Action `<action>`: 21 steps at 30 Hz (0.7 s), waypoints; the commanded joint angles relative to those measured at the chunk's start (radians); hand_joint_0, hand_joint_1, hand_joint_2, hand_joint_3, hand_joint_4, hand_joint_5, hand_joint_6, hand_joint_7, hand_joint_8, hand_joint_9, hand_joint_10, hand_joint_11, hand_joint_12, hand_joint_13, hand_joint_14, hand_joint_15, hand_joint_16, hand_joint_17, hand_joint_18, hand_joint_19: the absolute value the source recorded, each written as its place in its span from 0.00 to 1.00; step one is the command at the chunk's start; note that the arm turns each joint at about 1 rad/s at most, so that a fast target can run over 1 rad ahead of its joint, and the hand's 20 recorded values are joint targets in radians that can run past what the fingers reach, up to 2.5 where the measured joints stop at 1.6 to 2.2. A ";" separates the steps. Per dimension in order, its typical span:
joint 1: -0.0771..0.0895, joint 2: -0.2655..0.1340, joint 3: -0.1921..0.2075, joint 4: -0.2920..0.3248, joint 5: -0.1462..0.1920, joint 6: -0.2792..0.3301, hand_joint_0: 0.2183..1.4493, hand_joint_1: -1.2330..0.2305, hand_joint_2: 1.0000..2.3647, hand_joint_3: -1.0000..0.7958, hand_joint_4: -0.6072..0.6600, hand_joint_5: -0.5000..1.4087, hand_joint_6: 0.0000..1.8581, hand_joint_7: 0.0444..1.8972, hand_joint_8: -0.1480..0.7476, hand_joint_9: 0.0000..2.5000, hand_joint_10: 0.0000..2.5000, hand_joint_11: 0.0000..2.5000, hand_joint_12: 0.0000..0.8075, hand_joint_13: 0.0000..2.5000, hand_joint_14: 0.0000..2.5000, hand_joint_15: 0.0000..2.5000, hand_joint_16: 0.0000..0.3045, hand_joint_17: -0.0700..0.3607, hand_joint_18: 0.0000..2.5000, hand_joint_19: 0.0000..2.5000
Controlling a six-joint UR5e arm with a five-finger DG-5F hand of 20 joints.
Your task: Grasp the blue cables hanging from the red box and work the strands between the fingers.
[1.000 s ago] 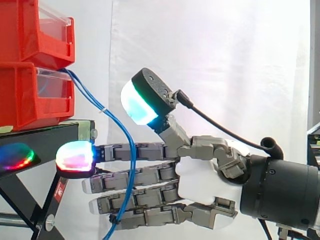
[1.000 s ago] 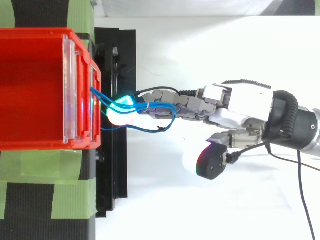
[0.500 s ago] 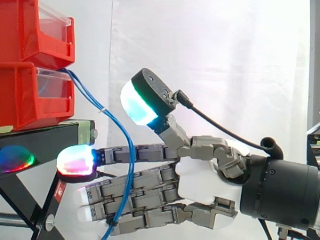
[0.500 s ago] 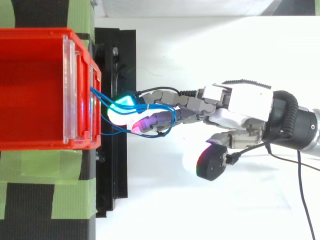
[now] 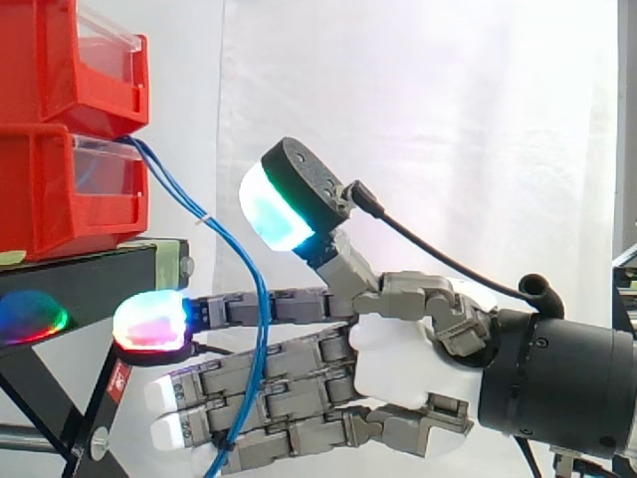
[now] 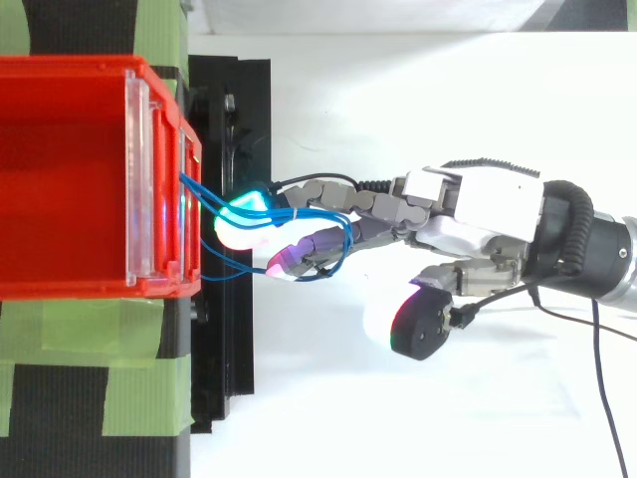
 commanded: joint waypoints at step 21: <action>0.000 0.000 0.001 0.000 0.000 -0.001 0.35 0.47 0.00 0.00 0.68 0.15 0.00 0.33 0.68 0.30 0.01 0.28 0.62 0.34 0.01 0.27 0.22 0.51 0.30 0.18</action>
